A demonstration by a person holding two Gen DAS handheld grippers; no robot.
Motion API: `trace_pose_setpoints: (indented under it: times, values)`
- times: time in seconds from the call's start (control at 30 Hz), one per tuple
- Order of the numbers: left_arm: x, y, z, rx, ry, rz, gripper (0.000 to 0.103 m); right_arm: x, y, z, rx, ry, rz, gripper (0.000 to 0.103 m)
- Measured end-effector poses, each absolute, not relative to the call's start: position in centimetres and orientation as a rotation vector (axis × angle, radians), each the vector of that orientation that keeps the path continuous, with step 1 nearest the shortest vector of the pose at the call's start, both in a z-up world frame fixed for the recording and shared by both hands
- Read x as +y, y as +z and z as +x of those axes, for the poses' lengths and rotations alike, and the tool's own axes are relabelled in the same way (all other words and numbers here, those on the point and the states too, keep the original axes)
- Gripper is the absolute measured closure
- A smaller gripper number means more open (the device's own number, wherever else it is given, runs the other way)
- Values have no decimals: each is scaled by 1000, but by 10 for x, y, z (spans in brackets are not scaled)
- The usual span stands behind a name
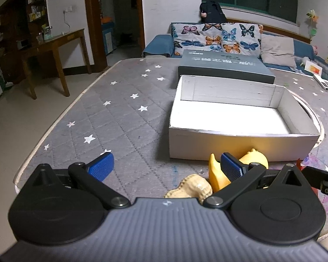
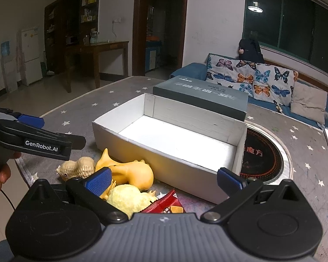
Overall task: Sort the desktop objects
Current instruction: 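Move the left gripper toward the red snack bag beside the box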
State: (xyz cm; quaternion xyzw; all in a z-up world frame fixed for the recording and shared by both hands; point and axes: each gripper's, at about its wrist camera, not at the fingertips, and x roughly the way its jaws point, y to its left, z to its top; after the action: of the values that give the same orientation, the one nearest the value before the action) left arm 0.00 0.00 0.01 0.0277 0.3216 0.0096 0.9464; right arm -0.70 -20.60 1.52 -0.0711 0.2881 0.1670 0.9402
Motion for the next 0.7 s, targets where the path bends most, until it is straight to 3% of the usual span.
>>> trace_pose_setpoints:
  times: [0.37, 0.7]
  values:
    - [5, 6, -2, 661, -90, 24, 0, -221, 14, -22, 613, 378, -180, 0]
    - [-37, 11, -18, 637, -400, 86, 0, -237, -10, -22, 702, 375, -216, 0]
